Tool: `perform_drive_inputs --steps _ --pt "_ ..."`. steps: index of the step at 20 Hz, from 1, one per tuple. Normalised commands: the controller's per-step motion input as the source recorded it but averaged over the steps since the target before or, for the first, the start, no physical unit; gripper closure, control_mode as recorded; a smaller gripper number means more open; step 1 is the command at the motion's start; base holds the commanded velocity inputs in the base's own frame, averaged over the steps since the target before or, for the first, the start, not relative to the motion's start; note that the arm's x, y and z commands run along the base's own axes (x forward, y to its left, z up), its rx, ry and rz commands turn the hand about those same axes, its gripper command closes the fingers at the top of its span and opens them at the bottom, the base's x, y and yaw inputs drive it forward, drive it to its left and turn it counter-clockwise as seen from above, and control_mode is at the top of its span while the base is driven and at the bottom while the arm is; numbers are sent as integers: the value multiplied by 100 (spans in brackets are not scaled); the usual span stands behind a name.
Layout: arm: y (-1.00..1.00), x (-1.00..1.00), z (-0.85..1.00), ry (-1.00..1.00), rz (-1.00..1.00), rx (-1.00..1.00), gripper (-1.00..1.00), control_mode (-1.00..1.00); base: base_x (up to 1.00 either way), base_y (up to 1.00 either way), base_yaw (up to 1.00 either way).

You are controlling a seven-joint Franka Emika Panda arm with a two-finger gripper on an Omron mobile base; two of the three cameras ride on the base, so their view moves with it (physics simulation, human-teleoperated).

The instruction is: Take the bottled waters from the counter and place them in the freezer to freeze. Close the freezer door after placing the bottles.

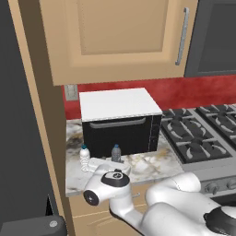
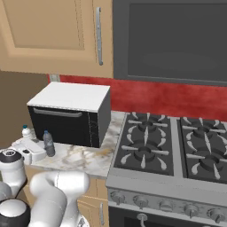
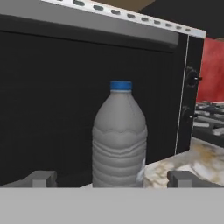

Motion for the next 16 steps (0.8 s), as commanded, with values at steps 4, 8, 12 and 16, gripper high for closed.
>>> perform_drive_inputs --steps 4,8,12,16 --pt "0 11 -6 0 0 -4 -100 -100 0 0 0" --pt "0 11 -7 0 0 -4 -100 -100 0 0 0" --pt "0 10 -4 0 0 -3 -100 -100 0 0 0" --pt "0 17 0 0 0 0 -100 -100 0 0 0"
